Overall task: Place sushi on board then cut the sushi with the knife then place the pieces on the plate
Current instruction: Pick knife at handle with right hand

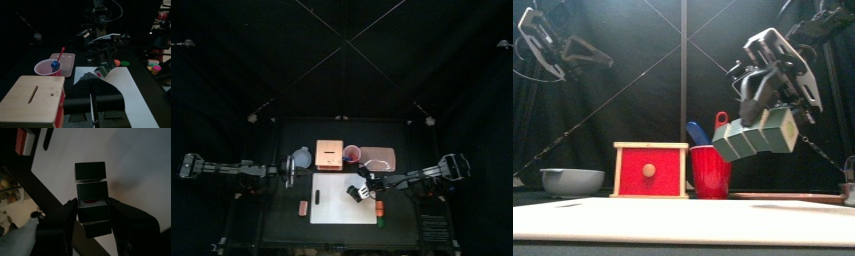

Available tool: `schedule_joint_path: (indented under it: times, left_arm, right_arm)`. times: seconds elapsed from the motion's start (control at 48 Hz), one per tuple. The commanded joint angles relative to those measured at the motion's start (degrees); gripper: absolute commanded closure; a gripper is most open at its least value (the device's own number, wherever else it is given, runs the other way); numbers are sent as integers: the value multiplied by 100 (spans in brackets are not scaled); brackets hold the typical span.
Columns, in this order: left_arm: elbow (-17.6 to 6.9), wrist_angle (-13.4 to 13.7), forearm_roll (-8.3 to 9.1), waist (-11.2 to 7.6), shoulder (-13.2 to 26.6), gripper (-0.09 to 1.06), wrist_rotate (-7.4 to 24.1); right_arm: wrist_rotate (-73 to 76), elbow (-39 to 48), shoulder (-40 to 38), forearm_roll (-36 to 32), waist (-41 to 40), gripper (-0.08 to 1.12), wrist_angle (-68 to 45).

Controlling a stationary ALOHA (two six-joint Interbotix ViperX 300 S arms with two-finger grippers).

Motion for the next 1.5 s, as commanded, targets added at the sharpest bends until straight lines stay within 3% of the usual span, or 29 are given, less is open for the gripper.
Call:
schedule_joint_path:
  times: [0.021,0.479,0.771,1.125,1.5]
  left_arm:
    - [-53,-18,-9,18,18,97,-9]
    - [26,0,9,9,9,96,0]
    - [18,0,18,18,9,97,0]
    - [26,0,18,18,0,96,0]
    - [26,0,18,18,0,96,9]
  right_arm:
    - [580,-571,325,-316,123,47,97]
    - [4087,-1564,932,-2865,686,33,2531]
    - [5502,-2004,1600,-3331,1090,30,3111]
    - [5669,-2364,1854,-3560,1072,29,3665]
    - [5643,-2522,2030,-3568,1063,5,3665]
